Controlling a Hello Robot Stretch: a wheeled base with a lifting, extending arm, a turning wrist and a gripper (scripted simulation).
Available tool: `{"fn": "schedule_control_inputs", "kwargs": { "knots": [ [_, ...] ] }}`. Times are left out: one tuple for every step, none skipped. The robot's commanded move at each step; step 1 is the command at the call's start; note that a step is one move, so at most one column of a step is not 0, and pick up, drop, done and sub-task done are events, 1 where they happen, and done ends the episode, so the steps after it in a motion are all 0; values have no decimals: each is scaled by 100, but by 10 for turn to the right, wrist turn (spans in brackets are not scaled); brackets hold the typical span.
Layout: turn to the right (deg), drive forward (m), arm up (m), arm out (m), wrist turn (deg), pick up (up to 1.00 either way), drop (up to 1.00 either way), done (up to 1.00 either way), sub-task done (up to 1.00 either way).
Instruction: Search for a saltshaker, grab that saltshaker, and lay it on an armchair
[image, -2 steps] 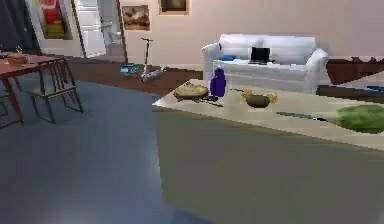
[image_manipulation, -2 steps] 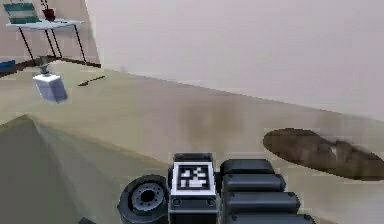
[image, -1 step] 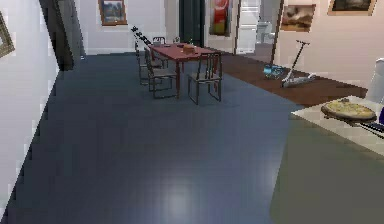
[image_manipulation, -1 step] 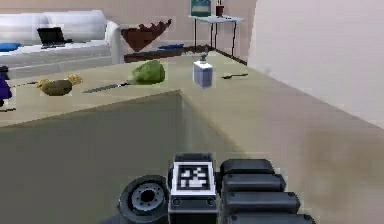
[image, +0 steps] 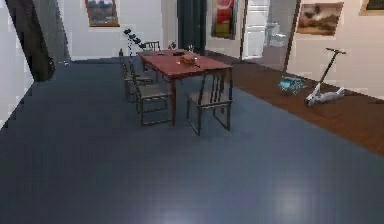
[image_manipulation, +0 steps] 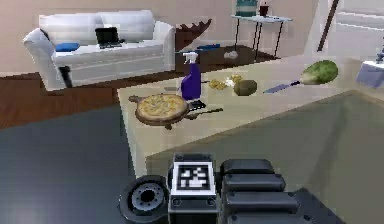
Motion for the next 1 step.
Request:
{"fn": "schedule_control_inputs", "kwargs": {
  "knots": [
    [270,0,0,0,0,0,0,0,0]
  ]
}}
